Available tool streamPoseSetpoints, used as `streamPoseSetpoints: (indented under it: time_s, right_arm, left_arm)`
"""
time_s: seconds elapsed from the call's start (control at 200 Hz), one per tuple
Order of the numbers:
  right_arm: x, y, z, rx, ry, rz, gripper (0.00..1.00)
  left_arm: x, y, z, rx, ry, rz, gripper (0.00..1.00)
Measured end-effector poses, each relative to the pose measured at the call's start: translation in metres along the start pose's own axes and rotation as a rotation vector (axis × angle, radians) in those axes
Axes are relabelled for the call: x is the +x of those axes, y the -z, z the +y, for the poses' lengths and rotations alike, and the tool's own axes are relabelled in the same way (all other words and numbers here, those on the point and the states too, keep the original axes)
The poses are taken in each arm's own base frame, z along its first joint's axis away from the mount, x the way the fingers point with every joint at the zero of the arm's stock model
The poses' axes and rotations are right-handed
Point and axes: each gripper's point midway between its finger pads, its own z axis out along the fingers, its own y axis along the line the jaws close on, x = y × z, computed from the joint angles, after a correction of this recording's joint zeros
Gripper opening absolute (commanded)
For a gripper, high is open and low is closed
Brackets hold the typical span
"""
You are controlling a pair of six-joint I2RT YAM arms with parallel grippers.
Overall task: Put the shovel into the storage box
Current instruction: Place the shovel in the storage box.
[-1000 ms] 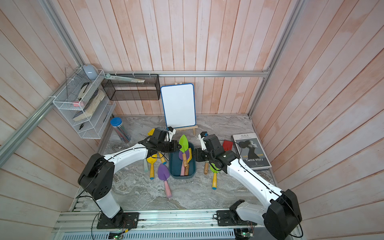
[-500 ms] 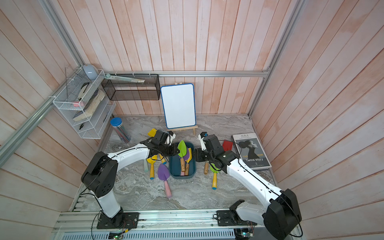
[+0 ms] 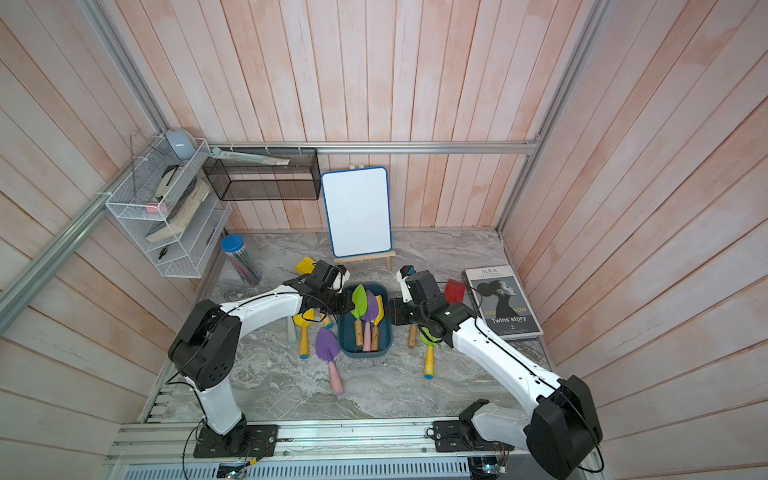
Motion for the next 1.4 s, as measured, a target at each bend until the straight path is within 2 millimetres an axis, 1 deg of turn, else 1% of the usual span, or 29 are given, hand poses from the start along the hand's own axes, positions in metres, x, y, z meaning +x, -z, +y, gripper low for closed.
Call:
streamPoseSetpoints:
  time_s: [0.245,0.625,0.79,0.88,1.02,1.17,1.285,1.4]
  right_arm:
    - [0.004,-0.005,-0.002,0.006,-0.001,0.015,0.50]
    - [0.005,-0.008,-0.003,0.008,-0.001,0.019,0.50]
    - [0.004,-0.009,-0.003,0.007,0.000,0.016,0.50]
    - [0.004,-0.009,-0.003,0.007,0.000,0.016,0.50]
    - [0.003,-0.010,-0.003,0.006,0.002,0.014,0.50]
    - [0.003,-0.010,-0.003,0.006,0.003,0.014,0.50]
    - [0.003,-0.010,-0.003,0.006,0.003,0.014,0.50]
    - [0.003,-0.010,-0.002,0.006,0.003,0.012,0.50]
  left_arm:
    - [0.003,-0.008,0.004,-0.007,0.000,0.019,0.00]
    - [0.001,-0.012,0.000,0.023,0.004,0.014,0.00]
    - [0.005,-0.019,0.000,0.029,0.013,0.032,0.01]
    - [0.005,-0.021,-0.003,0.034,0.010,0.034,0.09]
    - [0.002,-0.022,-0.007,0.039,0.005,0.031,0.27]
    - [-0.002,-0.021,-0.013,0.046,0.003,0.023,0.45]
    - [-0.008,-0.020,-0.015,0.047,-0.005,0.013,0.55]
    - [-0.010,-0.019,-0.017,0.044,0.001,0.013,0.63]
